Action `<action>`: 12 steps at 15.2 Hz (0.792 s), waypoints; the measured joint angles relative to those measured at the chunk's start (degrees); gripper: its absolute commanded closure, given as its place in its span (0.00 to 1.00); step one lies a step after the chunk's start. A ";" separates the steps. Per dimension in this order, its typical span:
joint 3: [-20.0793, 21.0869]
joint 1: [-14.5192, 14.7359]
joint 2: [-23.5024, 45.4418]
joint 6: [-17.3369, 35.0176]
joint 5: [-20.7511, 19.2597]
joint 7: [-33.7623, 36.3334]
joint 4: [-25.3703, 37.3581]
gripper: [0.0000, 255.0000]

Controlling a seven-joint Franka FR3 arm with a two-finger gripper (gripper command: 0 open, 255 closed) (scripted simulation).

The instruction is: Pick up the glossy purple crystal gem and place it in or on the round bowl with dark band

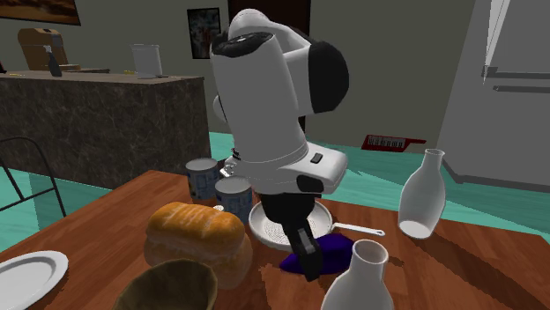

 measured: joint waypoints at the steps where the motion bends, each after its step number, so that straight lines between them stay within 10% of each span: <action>1: -0.03 -0.06 -0.13 -0.54 -0.05 0.09 0.43 1.00; 12: -2.01 -7.85 -1.05 -3.43 0.59 -8.99 -0.14 1.00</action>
